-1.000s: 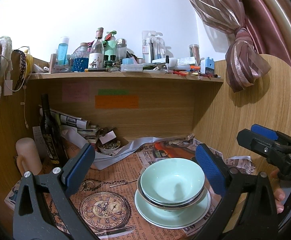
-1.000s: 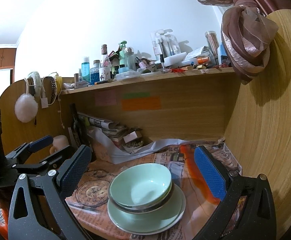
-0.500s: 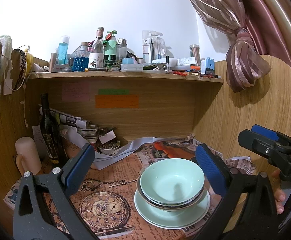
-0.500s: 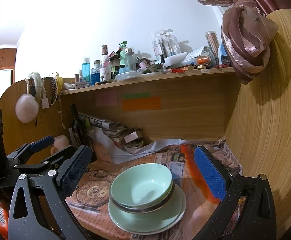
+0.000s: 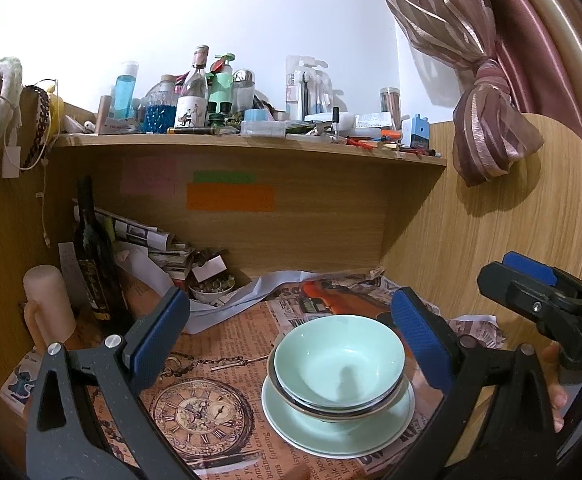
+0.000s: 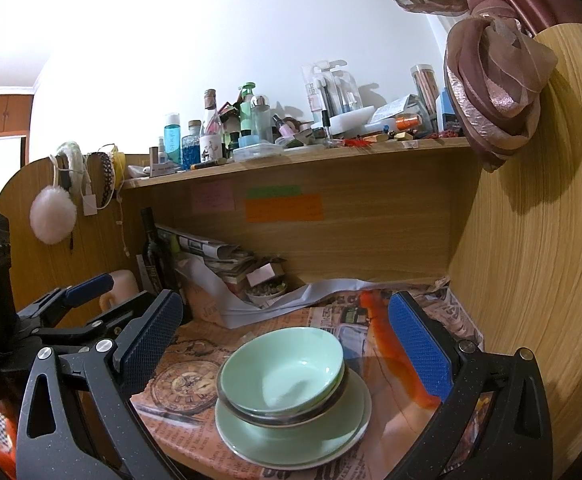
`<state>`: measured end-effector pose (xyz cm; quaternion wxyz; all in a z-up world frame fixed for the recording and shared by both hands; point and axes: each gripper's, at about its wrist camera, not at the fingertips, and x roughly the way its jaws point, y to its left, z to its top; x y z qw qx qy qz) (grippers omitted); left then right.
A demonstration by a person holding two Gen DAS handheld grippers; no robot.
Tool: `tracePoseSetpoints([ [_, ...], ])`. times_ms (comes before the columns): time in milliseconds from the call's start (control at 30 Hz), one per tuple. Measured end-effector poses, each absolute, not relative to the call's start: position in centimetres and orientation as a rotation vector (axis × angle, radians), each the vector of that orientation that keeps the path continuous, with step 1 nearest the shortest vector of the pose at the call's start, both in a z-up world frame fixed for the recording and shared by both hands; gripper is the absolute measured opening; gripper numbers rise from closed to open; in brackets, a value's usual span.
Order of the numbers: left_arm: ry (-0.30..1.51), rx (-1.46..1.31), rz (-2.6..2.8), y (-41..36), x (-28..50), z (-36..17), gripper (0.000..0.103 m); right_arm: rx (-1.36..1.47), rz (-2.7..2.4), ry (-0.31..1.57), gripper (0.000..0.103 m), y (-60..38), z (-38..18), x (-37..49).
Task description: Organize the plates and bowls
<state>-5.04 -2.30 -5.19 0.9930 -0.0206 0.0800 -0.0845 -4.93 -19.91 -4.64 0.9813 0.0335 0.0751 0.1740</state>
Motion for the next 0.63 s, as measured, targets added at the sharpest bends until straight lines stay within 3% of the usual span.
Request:
tracePoseSetpoints([
  [633, 0.167, -0.037, -0.187, -2.98, -4.86, -5.27, 0.102, 0.076, 0.359, 0.179, 0.103, -19.64, -5.09, -4.02],
])
